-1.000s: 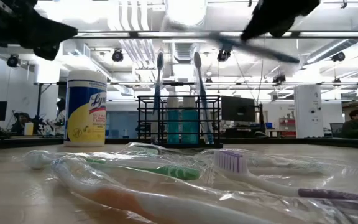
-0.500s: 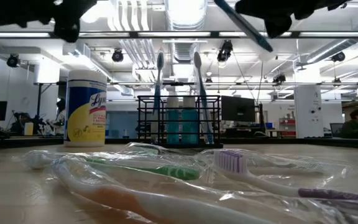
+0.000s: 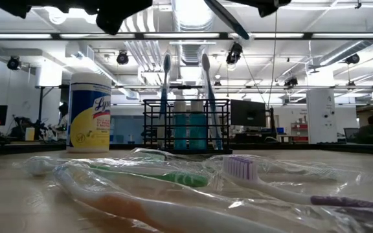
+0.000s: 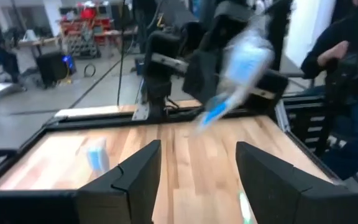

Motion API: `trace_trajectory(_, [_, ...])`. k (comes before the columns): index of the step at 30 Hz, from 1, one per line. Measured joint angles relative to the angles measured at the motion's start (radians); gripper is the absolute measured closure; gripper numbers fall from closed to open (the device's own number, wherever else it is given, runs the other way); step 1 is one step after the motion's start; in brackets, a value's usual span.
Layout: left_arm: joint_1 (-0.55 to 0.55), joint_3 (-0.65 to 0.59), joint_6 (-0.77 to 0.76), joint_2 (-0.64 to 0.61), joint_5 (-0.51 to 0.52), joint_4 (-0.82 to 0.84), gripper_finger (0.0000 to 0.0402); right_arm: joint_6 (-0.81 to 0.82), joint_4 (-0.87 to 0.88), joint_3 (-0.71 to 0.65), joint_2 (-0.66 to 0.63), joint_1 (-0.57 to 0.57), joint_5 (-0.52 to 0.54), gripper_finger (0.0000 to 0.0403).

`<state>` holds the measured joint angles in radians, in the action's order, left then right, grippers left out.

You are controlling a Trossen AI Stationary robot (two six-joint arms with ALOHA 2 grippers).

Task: Pick & Place toothbrushing station
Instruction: Put the blue toothbrush into the mesh organizer

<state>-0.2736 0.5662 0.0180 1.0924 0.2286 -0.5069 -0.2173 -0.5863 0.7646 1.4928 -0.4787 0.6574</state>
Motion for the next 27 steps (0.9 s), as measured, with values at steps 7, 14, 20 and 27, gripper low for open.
trace_trajectory(7, [0.002,0.043,-0.004,0.092,0.000,-0.063,0.0164,-0.026,-0.005,0.033,0.014,0.018,0.008,0.0395])
trace_trajectory(14, [0.002,0.080,0.036,0.167,-0.023,-0.202,0.0137,-0.093,-0.060,0.054,0.020,0.031,0.039,0.0395])
trace_trajectory(20, [0.002,0.139,0.060,0.216,-0.028,-0.237,0.0141,-0.109,-0.069,0.064,0.021,0.040,0.043,0.0395])
trace_trajectory(27, [0.005,0.204,0.066,0.277,-0.022,-0.247,0.0175,-0.126,-0.092,0.062,0.036,0.044,0.043,0.0395])
